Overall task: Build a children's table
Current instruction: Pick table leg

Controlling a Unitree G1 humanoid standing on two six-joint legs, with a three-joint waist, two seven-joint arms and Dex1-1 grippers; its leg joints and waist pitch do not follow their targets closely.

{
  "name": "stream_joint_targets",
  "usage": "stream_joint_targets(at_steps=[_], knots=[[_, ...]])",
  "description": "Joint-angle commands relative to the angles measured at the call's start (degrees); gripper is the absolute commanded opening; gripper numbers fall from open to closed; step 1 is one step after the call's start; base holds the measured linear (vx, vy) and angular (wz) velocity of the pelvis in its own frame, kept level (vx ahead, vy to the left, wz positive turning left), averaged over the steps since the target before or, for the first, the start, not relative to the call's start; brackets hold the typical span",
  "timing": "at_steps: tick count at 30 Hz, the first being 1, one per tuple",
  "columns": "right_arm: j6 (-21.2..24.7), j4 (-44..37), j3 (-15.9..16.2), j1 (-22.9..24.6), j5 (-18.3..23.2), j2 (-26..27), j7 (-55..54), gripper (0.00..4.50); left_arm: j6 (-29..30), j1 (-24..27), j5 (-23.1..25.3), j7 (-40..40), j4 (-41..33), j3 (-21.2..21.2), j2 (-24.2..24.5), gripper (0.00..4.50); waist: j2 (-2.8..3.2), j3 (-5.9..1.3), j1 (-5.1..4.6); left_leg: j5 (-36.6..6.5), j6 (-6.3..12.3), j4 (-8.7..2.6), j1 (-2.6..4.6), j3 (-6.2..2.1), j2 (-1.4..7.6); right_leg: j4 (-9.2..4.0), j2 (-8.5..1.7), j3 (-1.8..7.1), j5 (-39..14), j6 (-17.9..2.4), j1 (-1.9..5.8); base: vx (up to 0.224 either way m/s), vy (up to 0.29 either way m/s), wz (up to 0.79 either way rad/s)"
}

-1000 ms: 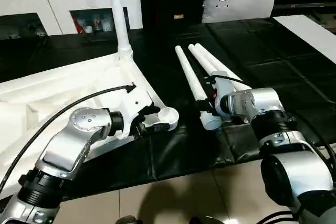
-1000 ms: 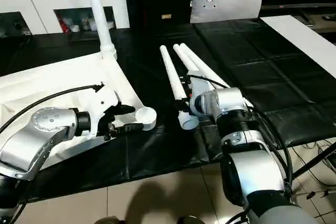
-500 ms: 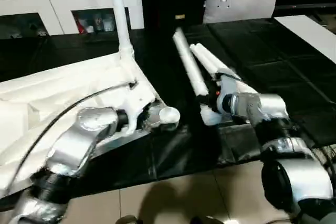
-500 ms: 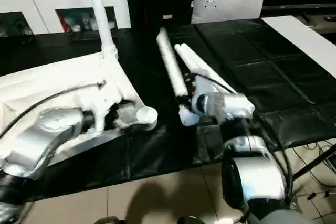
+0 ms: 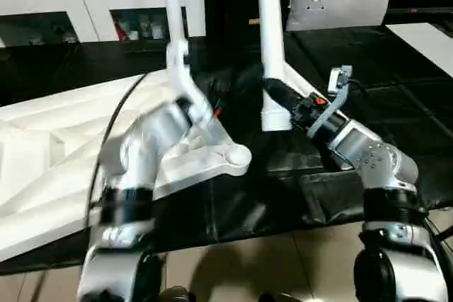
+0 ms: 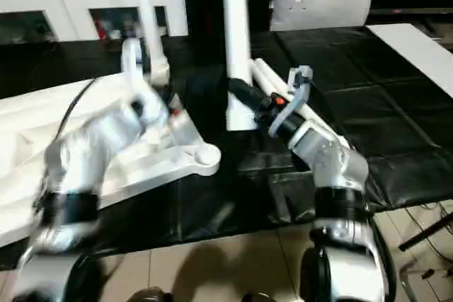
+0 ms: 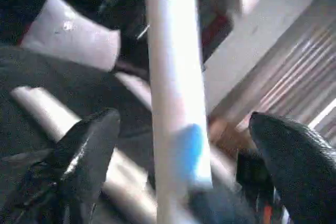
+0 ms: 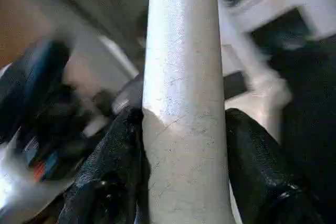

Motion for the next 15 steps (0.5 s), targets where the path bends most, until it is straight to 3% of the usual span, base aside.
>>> stream_joint_targets(at_steps=[1,3,6,8,9,15], knots=[[1.5,-3.5,1.9,0.5,2.2,-0.4,2.9,1.89,1.1,-1.1,-2.9,1.5,1.1,1.0,-1.0,4.50,-0.72,-5.01,0.39,-7.9,4.63,-3.47,0.01,-0.43,2.20,-4.88,-3.64,2.61,-22.5,-6.0,4.18,0.000,0.000,0.00],[2.0,-5.1,3.4,1.5,2.3,-0.6,4.1,1.89,1.2,-2.0,-4.7,1.9,1.3,1.4,-2.6,4.50,-0.73,-5.06,0.63,-7.6,3.87,-3.57,-0.03,-0.54,2.24,-5.26,-3.65,2.48,-24.8,-4.0,3.99,0.000,0.000,0.00],[2.2,-6.2,4.6,2.4,2.2,-1.0,4.9,1.89,3.3,-2.7,-8.1,2.8,-0.4,2.2,-4.2,4.50,-0.71,-5.01,0.64,-8.0,3.18,-3.66,-0.02,-0.63,2.20,-5.49,-3.64,2.41,-26.0,-3.0,3.81,0.000,0.000,0.00],[2.3,-6.5,4.7,2.6,2.5,-1.1,5.0,1.89,4.0,-2.7,-9.3,2.7,-1.0,2.4,-4.4,4.50,-0.74,-5.05,0.77,-7.8,2.89,-3.63,-0.01,-0.63,2.22,-5.41,-3.68,2.45,-25.9,-2.7,3.82,0.000,0.000,0.00],[2.4,-6.7,4.8,2.7,2.7,-1.2,5.0,1.89,4.2,-2.7,-9.7,2.7,-1.2,2.5,-4.5,4.22,-0.66,-5.08,0.93,-7.3,2.96,-3.68,-0.01,-0.67,2.31,-5.35,-3.64,2.44,-25.4,-2.6,3.82,0.000,0.000,0.00],[2.9,-8.2,5.8,3.8,3.8,-1.8,5.4,1.89,5.2,-2.1,-12.3,3.5,-2.5,2.9,-4.6,3.71,-0.64,-5.31,1.36,-5.6,3.33,-3.73,-0.06,-0.77,2.58,-4.91,-3.66,2.58,-21.5,-3.4,3.85,0.000,0.000,0.00]])
